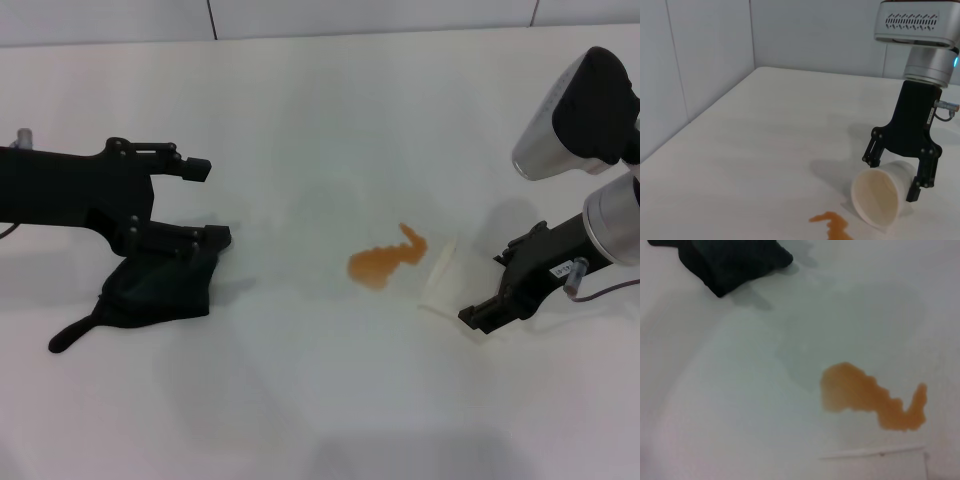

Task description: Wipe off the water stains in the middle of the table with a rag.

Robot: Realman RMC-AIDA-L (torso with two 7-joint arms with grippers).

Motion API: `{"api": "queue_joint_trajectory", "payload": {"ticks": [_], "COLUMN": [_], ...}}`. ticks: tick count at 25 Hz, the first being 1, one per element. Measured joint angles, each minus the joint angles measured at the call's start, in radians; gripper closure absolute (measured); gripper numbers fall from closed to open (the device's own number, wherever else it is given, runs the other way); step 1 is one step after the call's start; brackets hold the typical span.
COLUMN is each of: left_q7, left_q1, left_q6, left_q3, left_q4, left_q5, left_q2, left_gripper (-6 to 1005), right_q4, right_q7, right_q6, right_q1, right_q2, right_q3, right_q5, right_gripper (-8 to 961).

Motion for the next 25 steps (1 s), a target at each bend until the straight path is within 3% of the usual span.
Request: {"api": "queue_joint_trajectory", "payload": {"ticks": [7,15,25], "left_q7": [0.0,0.005,0.016], "left_q1": [0.002,0.007,0.007], "left_q6": [0.0,0.0,0.001], "left_q3": [0.0,0.0,0.0], "left_q4": [0.0,0.0,0.0], "left_q5": [0.0,-0.002,-0.012], "left_q2": [0.0,0.0,-0.003], "left_gripper": [167,167,167], "right_q4": [-0.002,-0.078,0.031], "right_q7": [0.0,-0.002,-0.208], "right_q6": [-0.005,-0.001,0.135], "right_q1": [0.0,-0.015,-0.098], "right_q2": [0.0,0.0,-0.002], "right_q3": [0.0,0.068,0.206], "right_q5": [0.003,0.018,0.244], "right_gripper": [225,237,237]}}
